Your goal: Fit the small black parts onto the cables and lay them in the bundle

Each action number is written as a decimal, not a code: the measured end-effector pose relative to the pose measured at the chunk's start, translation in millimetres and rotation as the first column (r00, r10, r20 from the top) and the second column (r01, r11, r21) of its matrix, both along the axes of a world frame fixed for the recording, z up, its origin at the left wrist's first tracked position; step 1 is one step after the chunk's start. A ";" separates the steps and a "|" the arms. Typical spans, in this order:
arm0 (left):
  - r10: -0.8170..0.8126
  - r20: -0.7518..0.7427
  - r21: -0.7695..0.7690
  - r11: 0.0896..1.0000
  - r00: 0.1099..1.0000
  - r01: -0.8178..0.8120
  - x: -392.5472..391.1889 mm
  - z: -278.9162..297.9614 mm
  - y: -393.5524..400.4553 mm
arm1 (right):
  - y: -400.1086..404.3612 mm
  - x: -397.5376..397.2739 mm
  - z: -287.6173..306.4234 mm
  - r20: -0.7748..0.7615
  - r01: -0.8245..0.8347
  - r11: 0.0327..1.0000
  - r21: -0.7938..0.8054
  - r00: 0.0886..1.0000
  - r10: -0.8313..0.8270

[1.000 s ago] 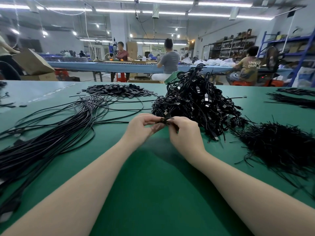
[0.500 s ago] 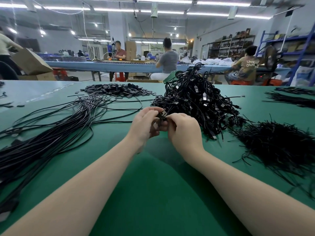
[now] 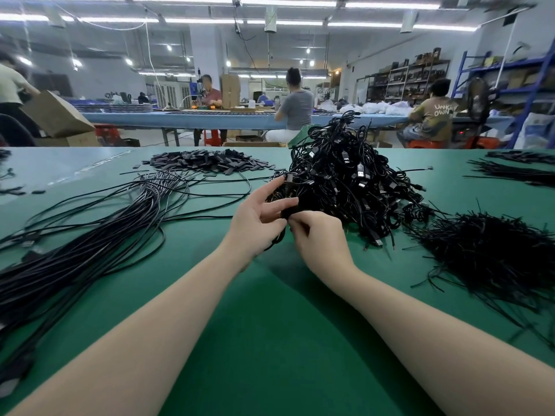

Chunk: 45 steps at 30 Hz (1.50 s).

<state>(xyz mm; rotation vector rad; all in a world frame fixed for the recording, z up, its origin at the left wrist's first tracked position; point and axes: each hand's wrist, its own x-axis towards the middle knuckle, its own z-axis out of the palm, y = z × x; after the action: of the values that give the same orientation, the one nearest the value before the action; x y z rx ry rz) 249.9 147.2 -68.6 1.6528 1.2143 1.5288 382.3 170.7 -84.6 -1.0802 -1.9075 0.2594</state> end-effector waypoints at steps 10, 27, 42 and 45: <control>0.077 0.011 0.010 0.997 0.997 -0.077 3.1 1.8 -2.3 | 2.0 2.8 0.2 -0.198 -0.010 0.993 -0.117 0.980 -0.013; 0.054 0.295 -0.249 0.968 0.954 0.022 9.7 7.6 -0.6 | -5.1 4.8 9.4 -0.071 -0.021 0.942 0.336 0.996 0.048; -0.105 0.085 -0.132 0.984 0.991 0.115 -0.4 -2.5 3.5 | 5.1 8.8 3.9 -0.080 0.005 0.971 0.237 0.997 0.015; -0.078 0.105 -0.096 0.992 0.991 0.088 0.0 -3.5 3.6 | 3.4 7.4 3.2 -0.056 -0.019 0.980 0.196 0.998 0.030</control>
<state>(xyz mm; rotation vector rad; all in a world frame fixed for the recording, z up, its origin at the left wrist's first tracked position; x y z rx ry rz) 249.8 150.8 -72.1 1.5231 1.1361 1.4585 389.7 174.1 -81.4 -0.9087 -1.8522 0.1129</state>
